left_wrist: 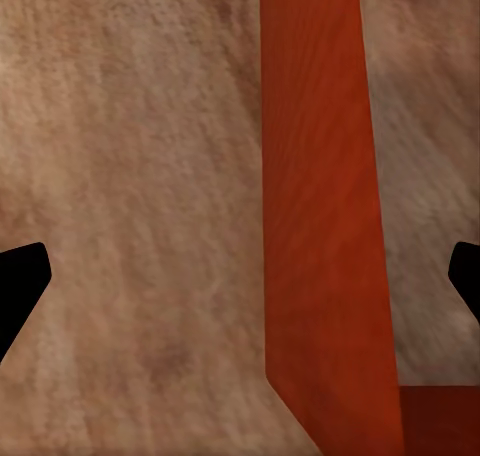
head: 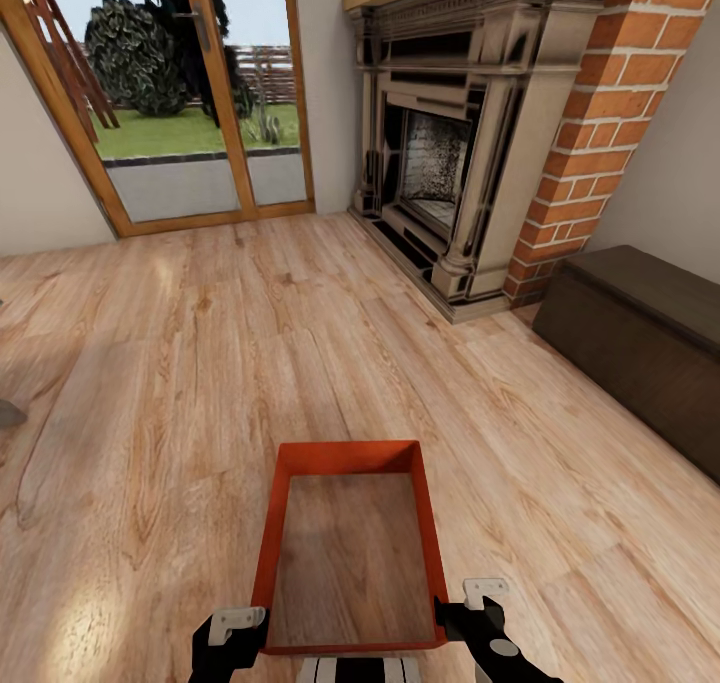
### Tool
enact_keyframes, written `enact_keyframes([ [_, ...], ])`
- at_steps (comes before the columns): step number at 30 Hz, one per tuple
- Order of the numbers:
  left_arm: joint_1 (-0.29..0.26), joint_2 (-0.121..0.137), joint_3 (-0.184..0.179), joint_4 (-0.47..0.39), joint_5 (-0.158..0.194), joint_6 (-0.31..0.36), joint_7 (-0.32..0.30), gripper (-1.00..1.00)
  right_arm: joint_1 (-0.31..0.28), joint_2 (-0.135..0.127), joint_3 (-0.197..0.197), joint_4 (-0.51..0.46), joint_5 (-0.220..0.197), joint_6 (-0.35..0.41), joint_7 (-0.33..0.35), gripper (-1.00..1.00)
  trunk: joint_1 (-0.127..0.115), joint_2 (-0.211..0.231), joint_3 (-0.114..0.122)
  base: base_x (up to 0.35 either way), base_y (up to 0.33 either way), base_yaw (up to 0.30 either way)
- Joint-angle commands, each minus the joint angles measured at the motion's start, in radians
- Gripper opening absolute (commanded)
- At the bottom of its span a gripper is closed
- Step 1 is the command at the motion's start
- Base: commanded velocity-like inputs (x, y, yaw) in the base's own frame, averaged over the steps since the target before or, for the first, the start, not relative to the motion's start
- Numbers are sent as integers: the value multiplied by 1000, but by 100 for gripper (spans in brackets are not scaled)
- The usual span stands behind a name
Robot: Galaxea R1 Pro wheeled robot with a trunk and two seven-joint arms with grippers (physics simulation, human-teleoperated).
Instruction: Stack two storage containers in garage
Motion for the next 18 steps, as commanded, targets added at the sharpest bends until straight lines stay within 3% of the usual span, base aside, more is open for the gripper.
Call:
enact_keyframes([
  [1, -1, -1, 3, 1, 0, -3, -1, 100, 0, 0, 2, 1, 0, -3, -5, 100, 7, 0, -1, 0, 0, 0],
  [18, -1, -1, 3, 1, 0, -3, -2, 100, 0, 0, 2, 1, 0, -3, -6, 100, 15, -14, -7, 0, 0, 0],
])
